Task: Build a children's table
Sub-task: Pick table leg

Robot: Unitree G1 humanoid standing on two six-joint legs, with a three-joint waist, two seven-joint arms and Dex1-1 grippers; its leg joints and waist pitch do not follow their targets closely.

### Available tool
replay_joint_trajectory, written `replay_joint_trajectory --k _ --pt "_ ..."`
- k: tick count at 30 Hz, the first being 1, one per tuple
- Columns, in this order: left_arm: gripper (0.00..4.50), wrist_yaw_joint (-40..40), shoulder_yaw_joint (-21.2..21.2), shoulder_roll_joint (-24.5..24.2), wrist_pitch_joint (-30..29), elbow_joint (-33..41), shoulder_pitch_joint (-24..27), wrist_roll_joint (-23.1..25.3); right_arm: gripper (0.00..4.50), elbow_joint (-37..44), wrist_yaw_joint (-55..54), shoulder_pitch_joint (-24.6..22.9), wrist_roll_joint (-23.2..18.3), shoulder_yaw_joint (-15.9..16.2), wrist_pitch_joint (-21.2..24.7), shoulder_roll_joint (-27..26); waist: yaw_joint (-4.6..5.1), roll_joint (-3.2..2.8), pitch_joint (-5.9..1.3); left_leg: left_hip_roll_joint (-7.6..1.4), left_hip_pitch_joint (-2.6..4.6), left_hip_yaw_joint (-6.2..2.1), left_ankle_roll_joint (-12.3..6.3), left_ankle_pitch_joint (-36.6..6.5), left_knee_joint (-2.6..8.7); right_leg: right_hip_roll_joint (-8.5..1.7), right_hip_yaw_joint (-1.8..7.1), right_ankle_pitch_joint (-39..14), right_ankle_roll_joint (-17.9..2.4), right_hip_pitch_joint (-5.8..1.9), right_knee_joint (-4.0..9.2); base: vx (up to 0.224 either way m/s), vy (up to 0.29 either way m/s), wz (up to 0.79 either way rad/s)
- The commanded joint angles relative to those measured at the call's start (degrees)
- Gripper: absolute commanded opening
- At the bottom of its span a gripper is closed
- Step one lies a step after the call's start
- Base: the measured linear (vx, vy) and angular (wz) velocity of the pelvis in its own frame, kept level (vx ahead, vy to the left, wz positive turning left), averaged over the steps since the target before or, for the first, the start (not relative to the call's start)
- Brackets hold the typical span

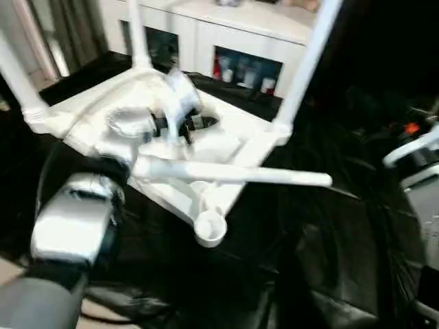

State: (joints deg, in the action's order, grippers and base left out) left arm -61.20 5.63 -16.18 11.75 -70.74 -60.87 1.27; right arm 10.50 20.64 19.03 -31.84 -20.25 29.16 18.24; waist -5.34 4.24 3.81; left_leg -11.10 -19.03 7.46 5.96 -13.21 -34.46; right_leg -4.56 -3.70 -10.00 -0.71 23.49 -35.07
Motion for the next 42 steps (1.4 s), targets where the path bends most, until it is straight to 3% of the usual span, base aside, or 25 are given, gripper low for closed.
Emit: replay_joint_trajectory --k 1,2,3,4,5,6,8,9,10,11,12,13,15,17,20,21,22,27,29,32,34,37,42 --pt "1.75 -2.0 0.7 1.18 -1.97 0.1 -1.68 0.61 4.5 2.49 2.1 -3.27 1.47 3.69 2.47 2.21 -0.21 -0.61 -4.53 -0.97 0.11 1.25 -4.51 5.5 3.6 -3.33 2.66 2.72 -14.46 -4.19 2.48 0.0 0.0 0.0" --pt "1.75 -2.7 0.82 1.29 -2.33 0.06 -1.77 0.71 4.5 3.06 2.58 -4.11 1.48 4.53 3.2 2.8 -0.46 -0.47 -4.44 -1.06 0.08 1.21 -4.38 5.18 3.67 -3.39 2.7 2.88 -14.55 -4.31 2.42 0.0 0.0 0.0" --pt "1.8 -4.33 1.33 1.5 -2.91 -0.01 -1.94 1.02 4.5 4.82 4.39 -6.24 2.27 6.83 3.81 4.59 -0.7 -1.4 -4.33 -1.03 -0.25 1.06 -3.74 3.86 3.84 -3.45 2.71 2.02 -14.49 -4.49 2.37 0.0 0.0 0.0" --pt "1.98 -5.6 2.0 1.67 -3.17 -0.07 -2.07 1.51 4.5 6.55 6.33 -8.39 3.08 9.07 4.3 6.57 -0.86 -0.8 -4.3 -1.12 -0.21 1.18 -2.96 2.26 3.89 -3.39 2.75 0.72 -13.65 -4.72 2.79 0.0 0.0 0.0" --pt "2.16 -5.85 2.58 1.72 -2.95 -0.1 -2.11 2.04 4.5 7.47 7.53 -9.67 3.47 10.22 4.61 7.88 -0.97 -1.6 -4.23 -1.08 -0.4 1.05 -2.48 1.71 3.94 -3.35 2.8 0.39 -13.36 -4.85 2.72 0.0 0.0 0.0" --pt "2.17 -6.0 3.21 1.77 -2.65 -0.11 -2.13 2.65 4.5 8.39 8.78 -10.97 3.86 11.35 4.96 9.22 -0.98 -1.03 -3.95 -1.14 -0.43 1.21 -1.96 -0.6 4.13 -3.39 2.86 -2.29 -12.51 -4.9 3.28 0.0 0.0 0.0" --pt "2.27 -5.53 3.96 1.76 -2.28 -0.26 -2.17 3.53 4.5 9.51 10.5 -12.3 3.89 12.26 5.08 10.61 -1.12 -1.06 -4.06 -1.05 -0.42 1.29 -1.25 -1.86 4.17 -3.5 2.86 -5.68 -11.64 -4.8 3.46 0.0 0.0 0.0" --pt "2.27 -5.51 3.99 1.76 -2.26 -0.27 -2.17 3.57 4.5 9.56 10.58 -12.36 3.89 12.3 5.09 10.67 -1.1 -2.0 -3.99 -1.07 -0.54 1.2 -0.88 -2.32 4.21 -3.5 2.84 -6.48 -11.62 -4.77 3.45 0.0 0.0 0.0" --pt "2.46 -3.89 5.51 2.05 -1.48 -1.13 -2.67 5.89 4.5 13.87 15.4 -16.3 2.01 14.15 8.17 15.64 -1.14 -2.05 -3.86 -1.15 -0.56 1.21 -0.92 -3.71 4.13 -3.1 2.88 -6.87 -10.85 -5.16 3.91 0.0 0.0 0.0" --pt "2.56 -3.37 5.97 2.12 -1.4 -1.4 -2.87 6.63 4.5 15.44 16.96 -17.64 1.46 14.87 9.26 17.62 -1.24 -1.73 -3.85 -1.22 -0.54 1.29 -1.33 -3.58 4.13 -3.02 2.92 -6.75 -10.48 -5.29 4.01 0.0 0.0 0.0" --pt "2.56 -3.46 6.54 2.11 -1.4 -1.62 -3.0 7.33 4.5 16.79 18.21 -18.85 1.16 15.58 10.35 19.49 -1.38 -2.42 -3.9 -1.17 -0.37 1.43 -2.11 -3.57 4.04 -3.11 2.94 -7.17 -10.25 -4.95 3.95 0.0 0.0 0.0" --pt "2.65 -3.84 7.37 2.04 -1.33 -1.81 -3.01 8.22 4.5 18.24 19.62 -20.36 0.88 16.36 11.38 21.68 -1.22 -2.27 -3.97 -1.14 -0.69 1.5 -2.25 -3.28 3.98 -2.98 2.84 -8.17 -9.66 -5.13 4.28 0.0 0.0 0.0" --pt "2.82 -3.63 7.99 2.0 -1.36 -2.03 -2.94 8.91 4.5 19.18 20.43 -21.61 1.17 17.03 11.68 23.19 -1.33 -2.27 -4.03 -1.21 -0.66 1.48 -2.21 -3.06 3.94 -3.05 2.83 -8.79 -9.62 -4.95 4.17 0.0 0.0 0.0" --pt "3.02 -3.02 8.99 1.9 -1.01 -2.27 -2.73 10.06 4.5 19.74 20.66 -22.62 1.66 17.31 11.95 23.94 -1.17 -2.87 -4.04 -1.01 -0.9 1.46 -1.72 -3.36 3.88 -2.89 2.66 -10.41 -9.36 -4.93 4.39 0.0 0.0 0.0" --pt "3.26 -2.49 9.94 1.93 -0.33 -2.45 -2.42 11.26 4.5 20.23 20.62 -23.12 2.1 17.27 11.97 23.93 -1.0 -2.91 -4.13 -0.97 -0.9 1.5 -1.8 -3.48 3.81 -2.8 2.54 -11.2 -9.36 -4.76 4.5 0.0 0.0 0.0" --pt "3.26 -2.33 10.06 1.99 -0.09 -2.54 -2.39 11.58 4.5 20.51 20.6 -23.27 1.84 17.18 12.06 24.15 -1.02 -3.34 -4.15 -1.02 -0.84 1.44 -1.75 -3.53 3.84 -2.81 2.55 -11.08 -9.59 -4.67 4.48 0.0 0.0 0.0" --pt "3.42 -1.28 10.4 1.96 0.91 -2.68 -2.27 12.3 4.5 21.09 20.44 -23.45 1.49 17.21 12.35 24.44 -0.92 -3.19 -4.16 -1.08 -0.84 1.42 -1.87 -3.94 3.83 -2.65 2.5 -10.31 -9.76 -4.73 4.54 0.0 0.0 0.0" --pt "3.42 -0.7 11.1 1.86 1.1 -3.12 -2.22 13.35 4.5 22.04 20.44 -24.06 1.29 17.25 12.95 24.94 -0.92 -3.37 -4.23 -1.06 -0.86 1.41 -2.15 -3.14 3.78 -2.68 2.51 -8.32 -10.51 -4.73 4.27 0.0 0.0 0.0" --pt "3.07 -0.93 11.29 1.72 0.78 -3.23 -2.25 13.67 4.5 22.19 20.53 -24.11 1.49 17.38 13.03 24.84 -0.9 -3.32 -4.22 -1.1 -0.83 1.41 -2.12 -3.46 3.8 -2.74 2.51 -8.83 -10.58 -4.7 4.33 0.0 0.0 0.0" --pt "3.03 -0.62 11.56 1.62 0.85 -3.5 -2.24 14.25 4.5 22.08 20.51 -23.94 1.58 17.58 13.08 24.78 -0.87 -3.33 -4.16 -1.13 -0.8 1.42 -2.05 -4.13 3.84 -2.79 2.52 -9.81 -10.58 -4.67 4.45 0.0 0.0 0.0" --pt "2.62 -0.91 11.74 1.63 0.84 -3.68 -2.15 14.61 4.5 22.08 20.48 -23.95 1.75 17.83 13.03 24.9 -0.85 -3.22 -4.2 -1.18 -0.79 1.4 -2.09 -4.02 3.84 -2.83 2.53 -9.8 -10.46 -4.66 4.42 0.0 0.0 0.0" --pt "2.64 -0.44 11.39 1.77 0.54 -3.9 -2.19 14.62 4.5 21.8 20.42 -23.82 1.76 17.97 12.92 24.89 -0.86 -3.21 -4.2 -1.11 -0.85 1.43 -2.3 -3.8 3.8 -2.84 2.52 -10.04 -10.41 -4.67 4.4 0.0 0.0 0.0" --pt "2.21 -0.37 11.33 1.62 0.5 -4.05 -2.06 14.9 4.5 21.17 20.47 -23.36 2.21 18.53 12.68 24.64 -0.73 -3.22 -4.21 -1.14 -0.89 1.4 -2.48 -3.39 3.81 -2.84 2.49 -10.03 -10.23 -4.6 4.39 0.0 0.0 0.0"
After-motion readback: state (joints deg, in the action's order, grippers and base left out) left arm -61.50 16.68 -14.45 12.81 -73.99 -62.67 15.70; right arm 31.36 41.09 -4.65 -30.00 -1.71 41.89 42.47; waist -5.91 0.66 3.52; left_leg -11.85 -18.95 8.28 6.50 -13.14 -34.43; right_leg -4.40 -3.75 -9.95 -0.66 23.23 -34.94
